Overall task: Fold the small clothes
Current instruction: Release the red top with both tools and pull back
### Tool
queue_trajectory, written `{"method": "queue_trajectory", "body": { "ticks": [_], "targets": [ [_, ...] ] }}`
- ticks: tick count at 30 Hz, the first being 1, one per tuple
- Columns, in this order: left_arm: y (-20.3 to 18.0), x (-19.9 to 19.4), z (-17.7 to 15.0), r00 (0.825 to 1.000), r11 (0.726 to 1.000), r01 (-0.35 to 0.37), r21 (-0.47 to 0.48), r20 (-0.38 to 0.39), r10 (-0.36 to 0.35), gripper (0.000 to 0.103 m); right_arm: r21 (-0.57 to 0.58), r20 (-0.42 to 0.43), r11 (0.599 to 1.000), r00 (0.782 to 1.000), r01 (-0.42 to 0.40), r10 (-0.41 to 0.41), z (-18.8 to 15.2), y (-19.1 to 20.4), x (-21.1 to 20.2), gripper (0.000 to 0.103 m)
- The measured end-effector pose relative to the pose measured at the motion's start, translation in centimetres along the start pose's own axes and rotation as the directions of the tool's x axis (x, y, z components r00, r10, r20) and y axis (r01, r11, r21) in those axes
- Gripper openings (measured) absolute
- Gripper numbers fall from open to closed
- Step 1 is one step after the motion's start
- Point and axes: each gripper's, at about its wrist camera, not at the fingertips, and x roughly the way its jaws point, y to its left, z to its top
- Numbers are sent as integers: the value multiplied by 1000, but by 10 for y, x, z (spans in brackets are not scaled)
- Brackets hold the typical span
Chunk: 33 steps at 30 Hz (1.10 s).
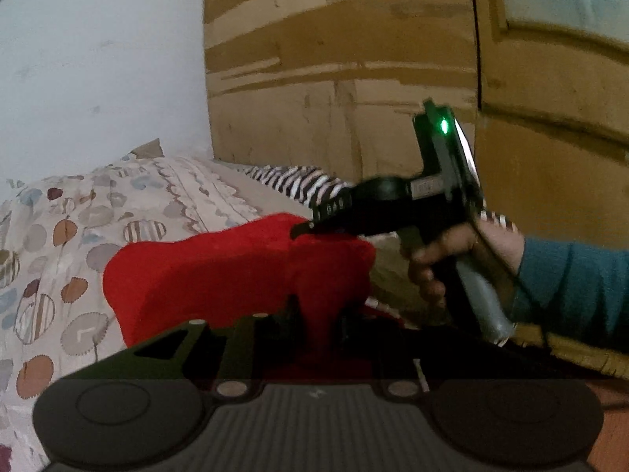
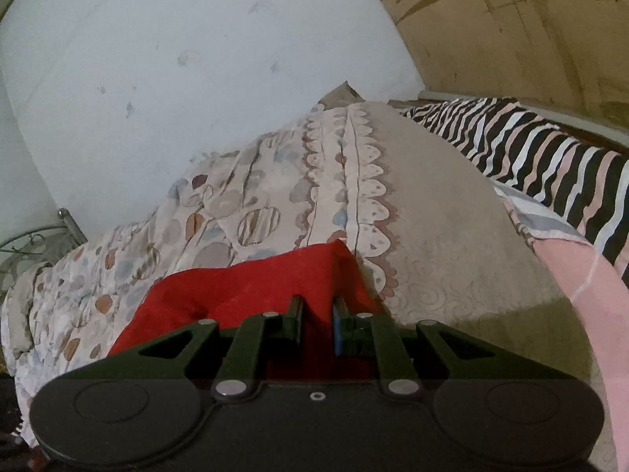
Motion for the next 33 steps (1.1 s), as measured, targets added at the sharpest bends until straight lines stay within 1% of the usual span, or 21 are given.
{"method": "queue_trajectory", "body": {
  "ticks": [1, 2, 3, 5, 6, 7, 8, 10, 11, 13, 15, 16, 18, 21, 23, 25, 27, 28, 29, 30, 33],
  "targets": [
    [2, -4, 1, 1000, 1000, 7, -19, 9, -7, 32, -14, 4, 1000, 1000, 7, -7, 0, 2, -1, 15],
    [5, -9, 3, 1000, 999, 20, -39, 19, -19, 41, -33, 8, 999, 1000, 15, -15, 0, 5, -1, 15],
    [7, -16, 3, 999, 997, 34, -65, 37, -32, 56, -50, 10, 998, 1000, 23, -23, 1, 8, 0, 15],
    [8, -30, 3, 997, 994, 50, -99, 70, -43, 74, -71, 9, 997, 999, 35, -34, 2, 11, 0, 15],
    [9, -37, 3, 996, 992, 45, -114, 83, -35, 80, -71, 7, 997, 999, 37, -37, 3, 12, 2, 15],
    [10, -44, 2, 996, 991, 32, -131, 90, -20, 82, -69, 7, 997, 999, 39, -39, 2, 12, 1, 15],
    [12, -50, 2, 996, 989, 16, -149, 92, -2, 88, -68, 6, 997, 999, 42, -41, 2, 12, 1, 15],
    [21, -59, 1, 994, 976, -44, -213, 91, 65, 98, -69, 5, 996, 998, 57, -56, 0, 12, 0, 17],
    [29, -62, 1, 990, 963, -84, -258, 85, 109, 103, -72, 4, 995, 998, 63, -63, -1, 13, -1, 18],
    [48, -65, -3, 981, 918, -147, -369, 62, 183, 102, -93, 8, 992, 997, 80, -79, -2, 18, -4, 19],
    [71, -60, -8, 978, 852, -181, -491, 5, 210, 102, -118, 11, 989, 996, 93, -92, -3, 22, -5, 19],
    [81, -57, -11, 979, 822, -184, -538, -22, 205, 102, -127, 11, 987, 995, 99, -98, -3, 24, -6, 19],
    [97, -49, -17, 986, 779, -158, -607, -48, 162, 102, -137, 8, 985, 994, 107, -107, -4, 26, -8, 19],
    [109, -35, -25, 991, 741, -136, -657, -94, 99, 102, -143, 9, 983, 993, 117, -117, -3, 29, -14, 19],
    [111, -30, -30, 991, 735, -130, -666, -108, 78, 102, -150, 22, 980, 991, 130, -129, -2, 34, -23, 21],
    [107, -28, -34, 989, 742, -144, -654, -127, 80, 102, -155, 41, 980, 992, 128, -123, -1, 40, -37, 24],
    [106, -26, -35, 986, 754, -159, -637, -146, 84, 103, -130, 51, 988, 995, 86, -80, 0, 45, -54, 44],
    [103, -24, -35, 984, 761, -166, -627, -155, 87, 103, -120, 57, 990, 996, 68, -62, 0, 48, -62, 50],
    [100, -22, -35, 982, 768, -174, -616, -164, 90, 103, -117, 61, 992, 997, 54, -47, -1, 51, -69, 62],
    [97, -21, -34, 980, 776, -181, -604, -174, 93, 103, -122, 67, 992, 997, 33, -25, -2, 56, -76, 69],
    [90, -15, -34, 974, 798, -200, -569, -205, 98, 103, -163, 69, 987, 998, -2, 14, -8, 70, -90, 81]
  ]
}}
